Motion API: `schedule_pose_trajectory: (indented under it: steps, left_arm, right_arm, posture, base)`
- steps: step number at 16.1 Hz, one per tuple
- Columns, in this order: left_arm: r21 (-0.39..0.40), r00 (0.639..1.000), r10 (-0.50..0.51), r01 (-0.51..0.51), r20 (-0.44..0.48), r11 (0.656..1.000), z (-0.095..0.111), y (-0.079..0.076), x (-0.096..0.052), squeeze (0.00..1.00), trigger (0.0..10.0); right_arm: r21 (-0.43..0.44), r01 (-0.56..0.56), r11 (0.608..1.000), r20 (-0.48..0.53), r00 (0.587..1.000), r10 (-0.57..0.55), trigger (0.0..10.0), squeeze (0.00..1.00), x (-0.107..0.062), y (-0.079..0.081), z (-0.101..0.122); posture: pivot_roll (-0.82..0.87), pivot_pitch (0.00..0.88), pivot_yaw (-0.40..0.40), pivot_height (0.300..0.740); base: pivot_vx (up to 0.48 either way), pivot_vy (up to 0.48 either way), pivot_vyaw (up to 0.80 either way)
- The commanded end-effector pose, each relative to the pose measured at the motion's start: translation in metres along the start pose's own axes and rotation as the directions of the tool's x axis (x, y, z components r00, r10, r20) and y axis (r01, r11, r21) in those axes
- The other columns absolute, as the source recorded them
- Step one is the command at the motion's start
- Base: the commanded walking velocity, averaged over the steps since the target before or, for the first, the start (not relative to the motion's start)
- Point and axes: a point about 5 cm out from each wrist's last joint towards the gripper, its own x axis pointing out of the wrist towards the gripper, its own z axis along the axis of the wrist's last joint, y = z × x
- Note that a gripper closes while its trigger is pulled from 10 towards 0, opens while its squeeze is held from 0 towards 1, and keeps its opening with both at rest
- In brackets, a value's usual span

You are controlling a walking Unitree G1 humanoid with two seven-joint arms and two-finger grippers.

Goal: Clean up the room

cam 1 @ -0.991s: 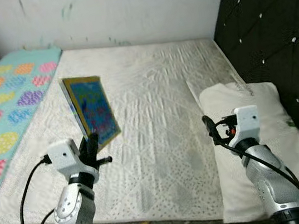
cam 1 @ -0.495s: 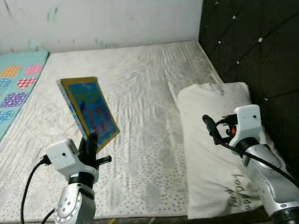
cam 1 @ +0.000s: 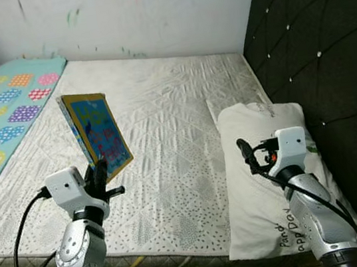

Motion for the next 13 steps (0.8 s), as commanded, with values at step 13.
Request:
schedule_pose_trajectory:
  steps: [13]
  left_arm:
    - [0.008,0.998,-0.033,0.032,0.048,0.999,0.0096,-0.0101,0.0047,0.0,10.0]
  right_arm:
    - [0.019,0.009,1.0,0.004,1.0,-0.009,10.0,0.0,0.0036,-0.0007,0.0034]
  posture:
    - [-0.04,0.0,-0.035,0.74]
  base:
    - [0.0,0.0,-0.48]
